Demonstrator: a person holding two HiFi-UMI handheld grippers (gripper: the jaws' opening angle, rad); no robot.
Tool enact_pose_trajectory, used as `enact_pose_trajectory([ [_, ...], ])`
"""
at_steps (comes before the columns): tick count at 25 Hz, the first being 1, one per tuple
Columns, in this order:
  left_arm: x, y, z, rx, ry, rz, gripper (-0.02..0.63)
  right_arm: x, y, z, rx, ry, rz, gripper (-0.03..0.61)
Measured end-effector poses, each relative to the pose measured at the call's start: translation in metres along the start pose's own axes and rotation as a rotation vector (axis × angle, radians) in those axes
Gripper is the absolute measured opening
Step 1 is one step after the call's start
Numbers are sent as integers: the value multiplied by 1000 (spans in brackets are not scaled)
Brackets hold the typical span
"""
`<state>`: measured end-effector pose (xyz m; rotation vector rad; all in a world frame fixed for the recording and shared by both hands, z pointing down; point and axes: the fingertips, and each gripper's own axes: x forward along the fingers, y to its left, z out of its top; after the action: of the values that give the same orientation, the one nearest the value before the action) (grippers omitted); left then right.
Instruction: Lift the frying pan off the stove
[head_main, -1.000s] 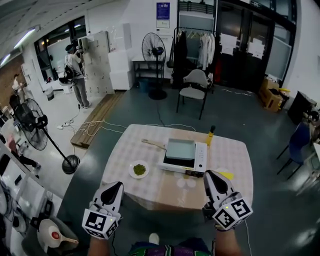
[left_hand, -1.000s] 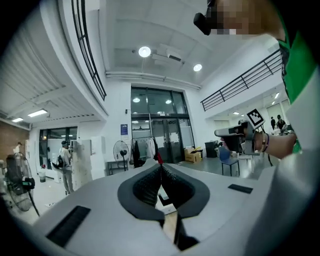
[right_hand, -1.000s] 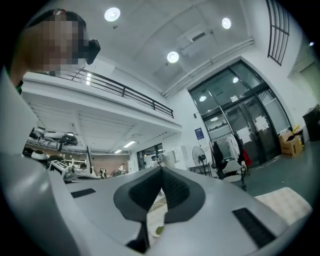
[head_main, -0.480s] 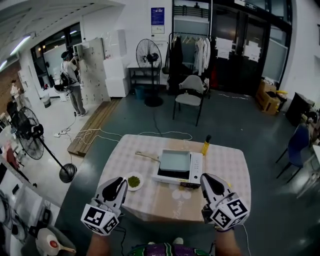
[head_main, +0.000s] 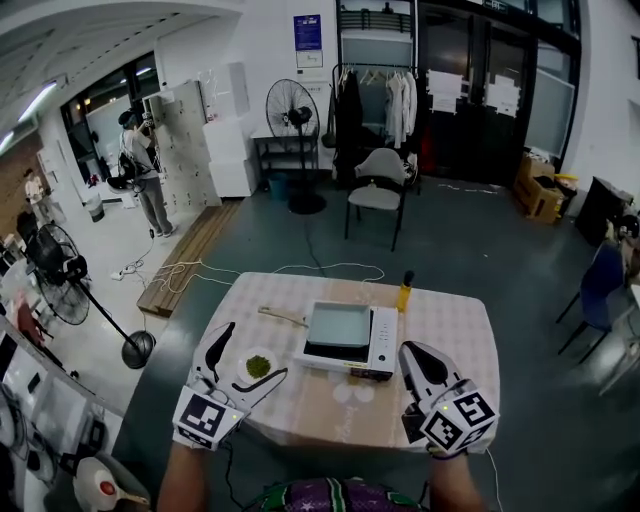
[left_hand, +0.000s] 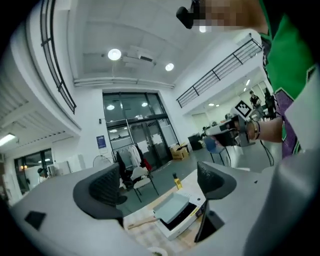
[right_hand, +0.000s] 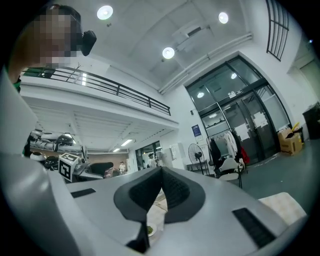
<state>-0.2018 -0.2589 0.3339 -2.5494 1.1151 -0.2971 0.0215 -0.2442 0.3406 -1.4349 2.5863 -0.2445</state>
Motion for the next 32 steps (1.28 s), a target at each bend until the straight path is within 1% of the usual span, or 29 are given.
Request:
enact_pose_trajectory([
  [3,14,0,-23,129,159,-13,483,-3,-8,-2,5,-11,18,8],
  [5,27,1,-35,194,227,-46,483,-1,-19,-4,7,-24,4,8],
  [8,49,-2,-59,227,304,-133,483,2,-39,-10,38,-26,-32,8],
  [10,61,-3,-78,250,348,-199,482,7,-48,-13,39,-19,-49,8],
  [13,83,2,-108,275,380,-301,482,19,-60,-20,24,-3,-93,8],
  [16,105,8,-141,276,393,-397,482,37,-69,-36,12,34,-130,8],
  [19,129,23,-171,264,398,-455,482,59,-75,-48,-9,59,-161,8],
  [21,143,31,-193,265,420,-495,482,72,-77,-55,-22,73,-184,8],
  [22,148,33,-206,280,443,-525,482,78,-76,-60,-30,84,-194,8],
  [24,154,33,-232,338,492,-600,482,89,-72,-68,-53,107,-209,8],
  [26,165,35,-257,390,519,-660,482,103,-71,-77,-69,125,-227,8],
  [27,172,37,-269,399,526,-681,482,110,-71,-83,-69,132,-237,8],
  [29,188,40,-293,374,532,-721,482,121,-72,-95,-64,142,-258,8],
  [32,209,37,-324,268,550,-800,482,132,-74,-112,-67,162,-284,8],
])
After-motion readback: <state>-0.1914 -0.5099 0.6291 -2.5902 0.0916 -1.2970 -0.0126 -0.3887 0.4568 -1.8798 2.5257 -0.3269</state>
